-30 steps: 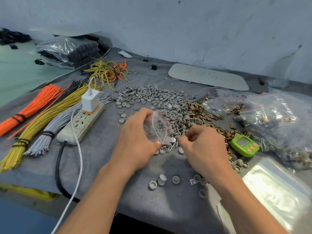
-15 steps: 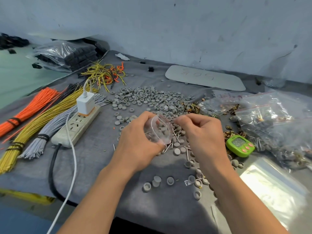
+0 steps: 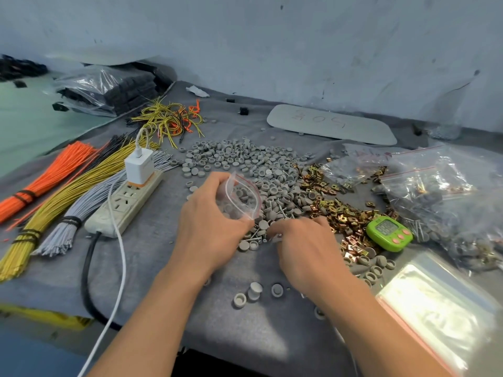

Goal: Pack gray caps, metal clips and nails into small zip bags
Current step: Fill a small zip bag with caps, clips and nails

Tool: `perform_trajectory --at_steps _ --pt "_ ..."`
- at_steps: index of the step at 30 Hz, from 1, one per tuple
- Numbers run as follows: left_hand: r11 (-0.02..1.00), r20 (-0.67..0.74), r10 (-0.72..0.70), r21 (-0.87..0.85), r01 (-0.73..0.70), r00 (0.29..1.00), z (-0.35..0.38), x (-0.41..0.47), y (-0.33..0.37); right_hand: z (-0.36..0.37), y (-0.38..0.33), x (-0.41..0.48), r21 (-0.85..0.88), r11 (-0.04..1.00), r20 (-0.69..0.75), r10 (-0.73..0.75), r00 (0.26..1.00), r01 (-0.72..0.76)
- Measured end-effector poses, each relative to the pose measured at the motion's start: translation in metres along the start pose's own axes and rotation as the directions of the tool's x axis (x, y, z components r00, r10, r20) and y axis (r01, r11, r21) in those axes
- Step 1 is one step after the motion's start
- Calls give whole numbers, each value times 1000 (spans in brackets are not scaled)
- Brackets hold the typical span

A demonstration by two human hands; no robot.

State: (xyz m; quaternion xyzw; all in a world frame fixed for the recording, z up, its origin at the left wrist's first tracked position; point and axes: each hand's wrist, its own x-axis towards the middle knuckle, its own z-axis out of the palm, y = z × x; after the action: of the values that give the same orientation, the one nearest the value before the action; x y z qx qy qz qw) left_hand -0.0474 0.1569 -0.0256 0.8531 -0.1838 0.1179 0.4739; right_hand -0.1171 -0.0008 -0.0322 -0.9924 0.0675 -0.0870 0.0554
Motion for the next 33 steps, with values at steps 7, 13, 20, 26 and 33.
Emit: perform_trajectory --at_steps 7,13,20,26,33 --pt "999 76 1 32 -3 997 4 1 -2 -12 1 -1 -120 991 120 -47 992 62" --pt "997 119 29 65 -37 992 8 2 -2 -10 4 0 -46 998 41 36 999 -34" --pt "997 129 14 77 -25 992 11 0 0 -12 -7 1 -39 954 79 299 951 -297" --pt "994 146 -2 112 -15 989 16 2 1 -31 6 -10 258 911 -147 366 919 -322" --pt "989 238 81 105 -108 968 22 -3 9 -41 9 -15 603 796 -209 205 956 -39"
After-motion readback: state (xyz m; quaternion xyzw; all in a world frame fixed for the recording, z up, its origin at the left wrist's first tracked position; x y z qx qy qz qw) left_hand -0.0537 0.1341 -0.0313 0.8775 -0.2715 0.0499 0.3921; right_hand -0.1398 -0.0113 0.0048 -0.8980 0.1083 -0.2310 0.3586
